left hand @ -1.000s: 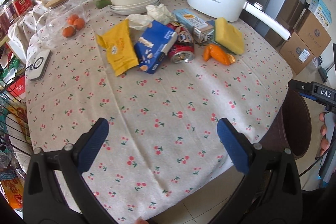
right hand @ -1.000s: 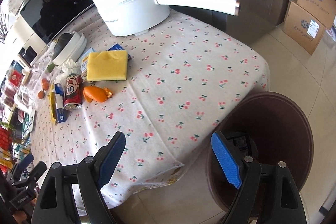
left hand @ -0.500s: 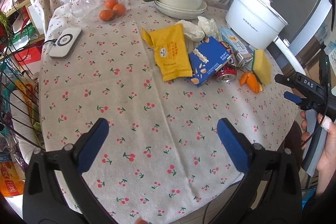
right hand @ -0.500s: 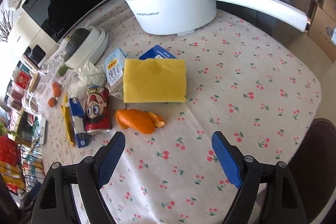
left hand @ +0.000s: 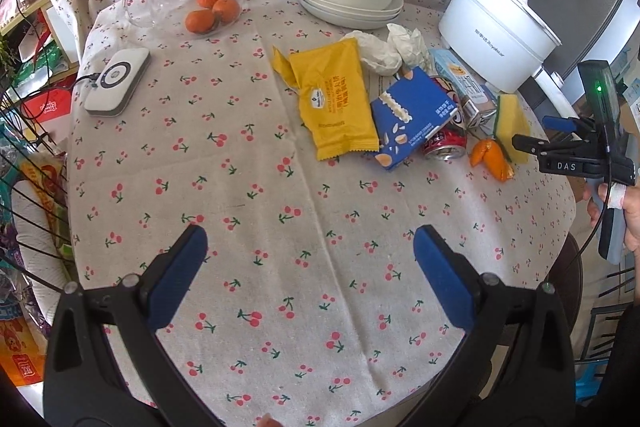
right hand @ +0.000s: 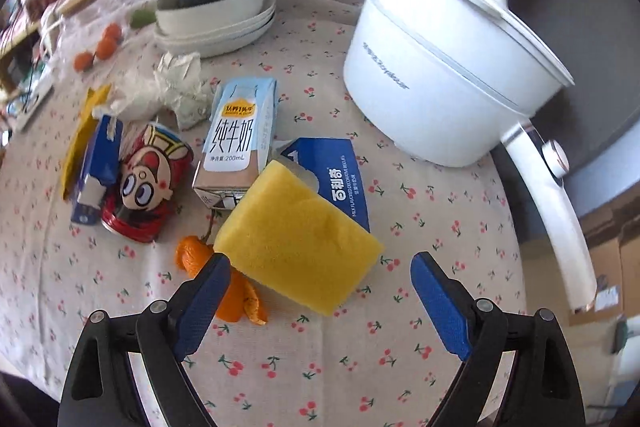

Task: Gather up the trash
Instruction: 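Grasp the blue biscuit box with the left tool while the right tool grasps the yellow sponge, then carry the box and sponge over the brown bin and open both tools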

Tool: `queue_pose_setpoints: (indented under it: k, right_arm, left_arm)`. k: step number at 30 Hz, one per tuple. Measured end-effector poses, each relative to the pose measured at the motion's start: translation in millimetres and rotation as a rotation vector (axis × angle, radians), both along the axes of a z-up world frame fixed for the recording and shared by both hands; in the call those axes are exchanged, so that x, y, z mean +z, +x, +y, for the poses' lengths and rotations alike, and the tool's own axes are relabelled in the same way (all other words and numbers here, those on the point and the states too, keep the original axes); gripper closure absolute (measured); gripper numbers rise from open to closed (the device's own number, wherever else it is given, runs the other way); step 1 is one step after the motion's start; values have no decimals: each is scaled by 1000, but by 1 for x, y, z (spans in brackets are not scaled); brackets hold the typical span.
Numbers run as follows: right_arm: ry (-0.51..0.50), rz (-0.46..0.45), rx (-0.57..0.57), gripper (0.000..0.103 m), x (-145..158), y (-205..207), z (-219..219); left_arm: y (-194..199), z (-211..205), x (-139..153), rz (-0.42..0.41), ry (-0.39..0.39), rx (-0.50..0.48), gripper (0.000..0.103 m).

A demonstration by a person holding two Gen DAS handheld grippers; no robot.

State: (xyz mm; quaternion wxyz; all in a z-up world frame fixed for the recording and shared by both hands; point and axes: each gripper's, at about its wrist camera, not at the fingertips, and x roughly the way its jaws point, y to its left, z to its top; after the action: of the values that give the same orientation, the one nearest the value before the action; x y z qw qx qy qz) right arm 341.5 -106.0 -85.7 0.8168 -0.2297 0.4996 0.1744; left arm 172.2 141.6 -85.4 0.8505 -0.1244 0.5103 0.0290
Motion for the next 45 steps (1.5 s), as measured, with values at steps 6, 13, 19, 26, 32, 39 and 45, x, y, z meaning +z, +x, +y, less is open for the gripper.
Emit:
queue_pose_setpoints:
  k: [6, 13, 19, 26, 32, 39, 45]
  right_arm:
    - [-111, -13, 63, 16, -24, 12, 18]
    - [-83, -25, 14, 72, -25, 1, 3]
    - [92, -27, -129, 73, 6, -34, -47]
    - [279, 75, -259, 73, 12, -82, -105]
    - [366, 118, -291, 73, 16, -94, -131]
    - [327, 128, -289, 72, 5, -98, -154]
    - [331, 136, -318, 72, 2, -100, -167]
  left_arm:
    - [7, -2, -5, 14, 5, 4, 1]
    - [13, -11, -7, 25, -3, -12, 1]
    - [18, -25, -8, 34, -52, -77, 1]
    - [55, -59, 8, -72, 111, -311, 7]
    - [104, -80, -5, -49, 207, -486, 19]
    - [142, -84, -22, 2, 178, -538, 26]
    - [136, -87, -22, -10, 70, -503, 35]
